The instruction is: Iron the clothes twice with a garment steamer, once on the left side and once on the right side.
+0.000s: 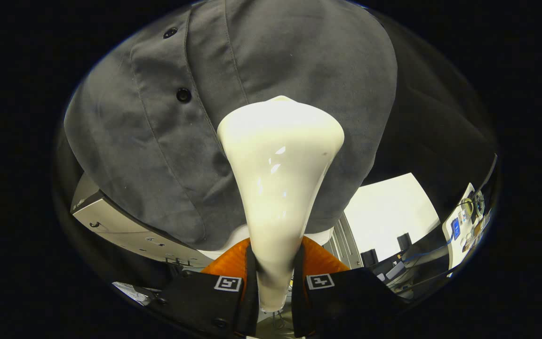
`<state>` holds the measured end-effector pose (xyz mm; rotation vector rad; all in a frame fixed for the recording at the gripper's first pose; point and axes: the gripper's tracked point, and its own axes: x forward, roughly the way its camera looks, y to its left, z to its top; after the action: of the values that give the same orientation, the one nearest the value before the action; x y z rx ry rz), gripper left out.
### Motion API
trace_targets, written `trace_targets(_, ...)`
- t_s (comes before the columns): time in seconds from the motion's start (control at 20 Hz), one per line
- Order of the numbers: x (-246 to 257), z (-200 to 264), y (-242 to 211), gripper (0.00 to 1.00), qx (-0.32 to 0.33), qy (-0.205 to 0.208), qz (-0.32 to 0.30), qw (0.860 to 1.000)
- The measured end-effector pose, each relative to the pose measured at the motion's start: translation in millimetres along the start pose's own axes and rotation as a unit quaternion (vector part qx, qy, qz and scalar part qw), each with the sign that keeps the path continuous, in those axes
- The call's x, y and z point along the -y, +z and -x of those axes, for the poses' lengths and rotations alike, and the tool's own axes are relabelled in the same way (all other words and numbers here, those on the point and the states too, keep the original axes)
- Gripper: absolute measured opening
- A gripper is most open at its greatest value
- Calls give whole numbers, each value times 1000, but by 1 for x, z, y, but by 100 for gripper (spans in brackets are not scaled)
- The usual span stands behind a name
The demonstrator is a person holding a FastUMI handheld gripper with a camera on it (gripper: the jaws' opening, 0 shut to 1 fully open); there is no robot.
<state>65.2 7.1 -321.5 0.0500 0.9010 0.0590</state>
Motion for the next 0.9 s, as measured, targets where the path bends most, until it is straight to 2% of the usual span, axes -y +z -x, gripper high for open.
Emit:
trace_targets(0.6, 11, -13, -57, 36, -46, -6, -15, 999)
trace_targets(0.9, 8, -1, -59, 36, -39, -3, -17, 999)
